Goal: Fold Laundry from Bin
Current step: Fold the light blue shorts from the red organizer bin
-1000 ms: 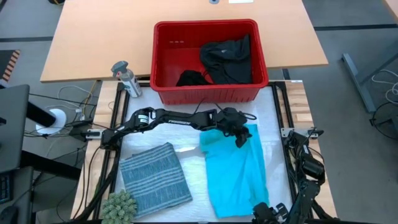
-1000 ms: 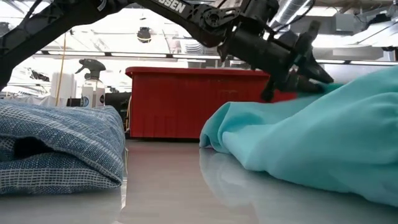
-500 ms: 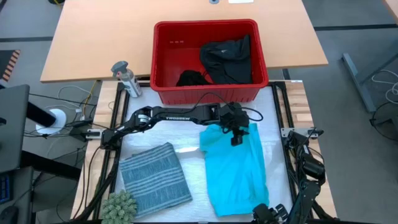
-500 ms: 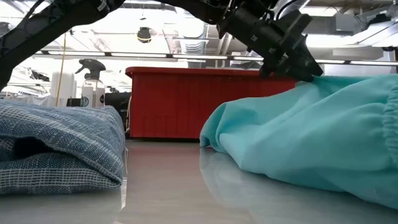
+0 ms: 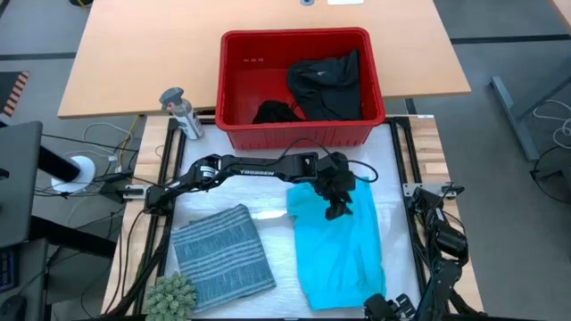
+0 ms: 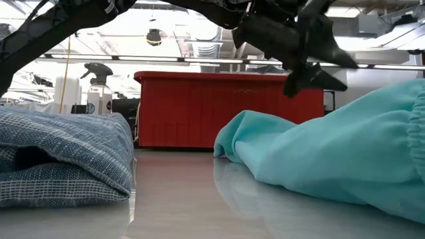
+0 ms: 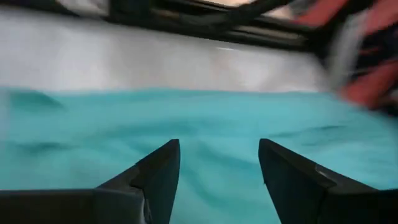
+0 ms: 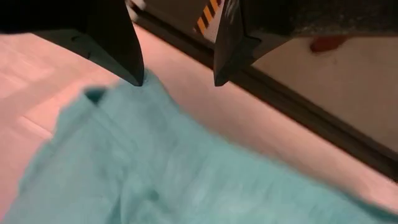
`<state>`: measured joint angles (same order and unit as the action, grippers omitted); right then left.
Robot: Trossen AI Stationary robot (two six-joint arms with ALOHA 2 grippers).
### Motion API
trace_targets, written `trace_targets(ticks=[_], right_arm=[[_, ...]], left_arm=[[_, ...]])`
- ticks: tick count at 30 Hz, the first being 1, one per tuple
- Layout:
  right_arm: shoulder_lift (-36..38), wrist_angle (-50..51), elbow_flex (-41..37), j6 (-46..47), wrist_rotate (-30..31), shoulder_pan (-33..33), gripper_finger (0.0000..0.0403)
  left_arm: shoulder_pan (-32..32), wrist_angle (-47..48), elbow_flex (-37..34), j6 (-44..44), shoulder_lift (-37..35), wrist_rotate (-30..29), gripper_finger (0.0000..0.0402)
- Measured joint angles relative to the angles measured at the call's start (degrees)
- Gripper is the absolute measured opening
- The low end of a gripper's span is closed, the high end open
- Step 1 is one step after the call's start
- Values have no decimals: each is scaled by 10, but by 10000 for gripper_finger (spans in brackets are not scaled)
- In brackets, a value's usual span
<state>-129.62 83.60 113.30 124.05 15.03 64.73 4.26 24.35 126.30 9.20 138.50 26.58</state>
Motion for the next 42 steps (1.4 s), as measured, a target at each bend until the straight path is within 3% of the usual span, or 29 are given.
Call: trace_targets(ticks=[2,4,7,11,16,19,24,29,34,40,42], right_arm=[[0,2,0,0,-16,5,219],[0,2,0,0,-26,8,219],[0,1,0,0,-28,7,219],[0,-2,13,0,-16,7,219],[0,8,90,-24,67,21,219],[2,69,126,5,108,14,215],[10,64,66,-35,109,-62,175],[12,62,8,-121,155,-136,100],[10,63,-37,-138,128,-149,18],[11,60,-61,-58,66,-105,40],[11,54,-74,-37,44,-93,39]], left_arm=[[-3,10,0,34,0,81,211],[-24,23,0,25,4,95,210],[-72,28,-25,-44,13,54,202],[-110,-45,-68,-70,15,0,189],[-128,-68,-94,-72,14,-26,176],[-130,-73,-109,-61,20,-31,172],[-122,-57,-112,-25,16,-20,170],[-112,-2,-104,-25,7,0,170],[-98,63,-103,-43,5,-3,170],[-75,130,-102,-103,5,-72,170],[-65,142,-103,-104,5,-68,170]])
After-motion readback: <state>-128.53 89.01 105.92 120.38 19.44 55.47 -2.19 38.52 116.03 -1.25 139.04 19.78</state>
